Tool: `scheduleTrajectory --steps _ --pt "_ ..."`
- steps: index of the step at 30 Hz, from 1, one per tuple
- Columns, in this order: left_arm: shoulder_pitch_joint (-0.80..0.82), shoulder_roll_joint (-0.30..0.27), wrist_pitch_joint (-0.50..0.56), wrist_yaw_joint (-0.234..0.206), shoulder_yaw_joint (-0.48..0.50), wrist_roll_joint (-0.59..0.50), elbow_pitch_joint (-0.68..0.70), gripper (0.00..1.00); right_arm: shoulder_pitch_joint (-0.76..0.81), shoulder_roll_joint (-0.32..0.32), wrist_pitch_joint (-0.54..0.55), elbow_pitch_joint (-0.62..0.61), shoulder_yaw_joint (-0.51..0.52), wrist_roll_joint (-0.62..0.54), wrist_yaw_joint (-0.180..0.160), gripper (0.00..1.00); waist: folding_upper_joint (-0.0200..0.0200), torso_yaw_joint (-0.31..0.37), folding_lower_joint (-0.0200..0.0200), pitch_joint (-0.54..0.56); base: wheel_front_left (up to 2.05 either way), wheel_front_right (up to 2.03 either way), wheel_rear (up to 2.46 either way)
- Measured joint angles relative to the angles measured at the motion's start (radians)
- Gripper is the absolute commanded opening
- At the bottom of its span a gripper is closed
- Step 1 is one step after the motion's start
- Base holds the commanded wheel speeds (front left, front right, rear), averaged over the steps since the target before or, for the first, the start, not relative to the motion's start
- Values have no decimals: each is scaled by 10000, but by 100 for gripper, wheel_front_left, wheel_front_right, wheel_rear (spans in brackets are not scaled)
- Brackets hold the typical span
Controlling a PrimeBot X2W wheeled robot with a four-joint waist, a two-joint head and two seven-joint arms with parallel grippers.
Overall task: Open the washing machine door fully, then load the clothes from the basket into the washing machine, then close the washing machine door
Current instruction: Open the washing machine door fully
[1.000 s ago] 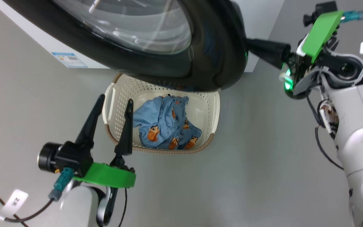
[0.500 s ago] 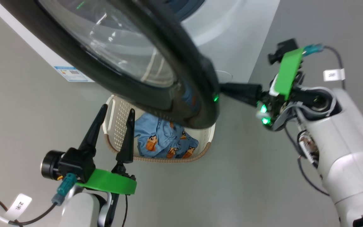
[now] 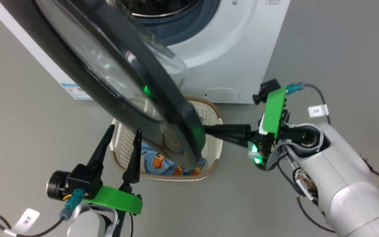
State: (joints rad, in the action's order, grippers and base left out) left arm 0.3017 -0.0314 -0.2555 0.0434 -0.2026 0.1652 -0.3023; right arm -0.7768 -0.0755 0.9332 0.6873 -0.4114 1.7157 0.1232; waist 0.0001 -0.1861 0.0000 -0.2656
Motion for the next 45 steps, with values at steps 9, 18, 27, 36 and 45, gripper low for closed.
scheduleTrajectory --steps 9,18,27,36,45 --pt "-229 -4 2 -2 194 -10 -353 100 463 -17 -374 -98 -696 709 -2 0 0 -3 0 448 0 0 0" --pt "-444 -6 0 -2 357 -113 -575 100 697 6 -477 -136 -1030 1064 -2 0 0 -58 0 814 0 0 0" --pt "-456 -6 0 -8 399 -113 -616 100 720 4 -640 -107 -1139 1143 -2 0 0 -80 0 990 0 0 0" --pt "-613 -6 2 -13 453 -113 -629 100 928 -109 -1419 -274 -1124 1085 -2 0 0 -4 0 1066 0 0 0" --pt "-616 -8 2 -13 631 -119 -775 100 1569 -587 -4050 -1831 104 328 0 100 0 167 1 1217 0 0 0"
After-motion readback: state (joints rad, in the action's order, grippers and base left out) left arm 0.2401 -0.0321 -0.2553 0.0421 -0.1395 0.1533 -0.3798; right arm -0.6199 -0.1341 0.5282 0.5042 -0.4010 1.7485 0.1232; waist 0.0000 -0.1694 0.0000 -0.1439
